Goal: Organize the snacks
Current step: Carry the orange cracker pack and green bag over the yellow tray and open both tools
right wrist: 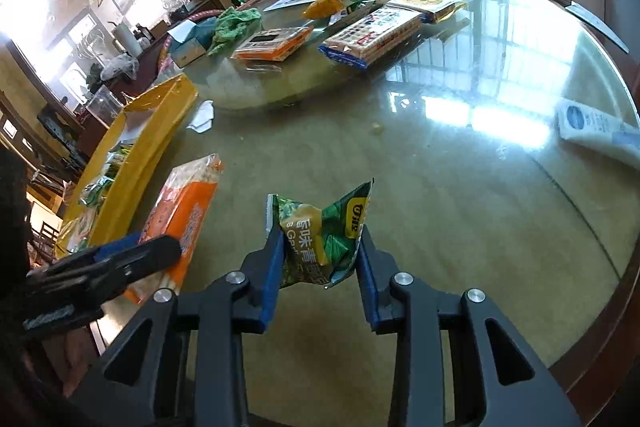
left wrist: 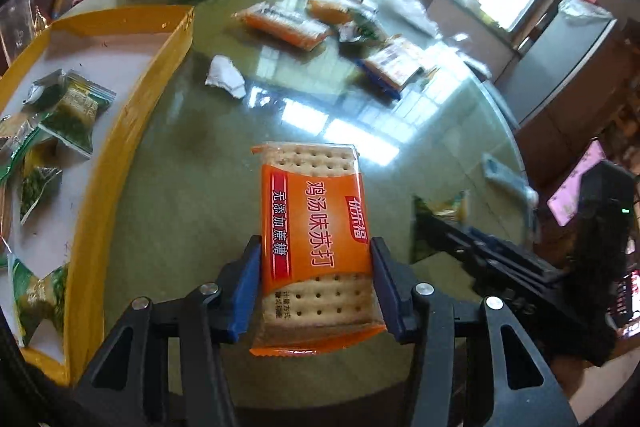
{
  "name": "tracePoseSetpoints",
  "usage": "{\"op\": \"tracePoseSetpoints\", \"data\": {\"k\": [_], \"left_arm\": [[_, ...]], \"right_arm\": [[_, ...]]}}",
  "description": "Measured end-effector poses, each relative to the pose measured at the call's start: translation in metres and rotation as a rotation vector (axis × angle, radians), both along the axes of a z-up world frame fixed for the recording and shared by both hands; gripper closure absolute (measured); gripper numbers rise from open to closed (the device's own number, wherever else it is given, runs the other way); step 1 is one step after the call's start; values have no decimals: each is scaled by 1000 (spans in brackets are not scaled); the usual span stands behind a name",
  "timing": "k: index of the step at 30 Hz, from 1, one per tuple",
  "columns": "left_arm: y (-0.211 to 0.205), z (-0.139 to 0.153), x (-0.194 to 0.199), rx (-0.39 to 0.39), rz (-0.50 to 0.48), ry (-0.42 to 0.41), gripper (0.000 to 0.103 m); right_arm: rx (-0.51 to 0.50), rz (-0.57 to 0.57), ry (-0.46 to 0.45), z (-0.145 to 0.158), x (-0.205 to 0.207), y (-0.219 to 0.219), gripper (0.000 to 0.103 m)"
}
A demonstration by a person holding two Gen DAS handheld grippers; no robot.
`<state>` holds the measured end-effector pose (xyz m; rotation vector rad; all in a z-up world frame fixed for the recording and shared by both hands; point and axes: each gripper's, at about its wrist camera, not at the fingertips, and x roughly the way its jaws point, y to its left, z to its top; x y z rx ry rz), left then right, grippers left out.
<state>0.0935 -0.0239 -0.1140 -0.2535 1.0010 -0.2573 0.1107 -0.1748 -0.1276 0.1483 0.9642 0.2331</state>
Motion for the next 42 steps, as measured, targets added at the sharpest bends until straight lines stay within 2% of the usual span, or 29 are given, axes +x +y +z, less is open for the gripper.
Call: {"op": "tracePoseSetpoints", "data": {"k": [6,11,14,18,22,26,30,33,36,42], "left_arm": [[23,28,-20,-105,-5,-63,51],[72,59,-34,-154,60,-122,51],[115,77,-36,-106,164,-178,51],[160,88,-34,-42,279,-230,51],[197,92,-24,-23,350,-265,51],[228,94,-1,7,379,-272,51],[250,78,43,-3,365,-216,51],[254,50,79,87,365,-134,51],[259,22,103,126,370,-35,51],[257,15,113,162,348,39,50]], "right_arm": [[48,62,-43,16,-8,26,68],[103,185,-83,37,-12,69,68],[110,265,-93,43,-5,103,68],[131,306,-98,49,10,139,68],[123,320,-105,58,28,168,68],[104,337,-100,65,52,195,68],[47,365,-74,55,89,233,68],[1,369,-36,37,117,259,68],[-35,360,13,14,139,276,68],[-105,334,65,-16,163,287,67]]}}
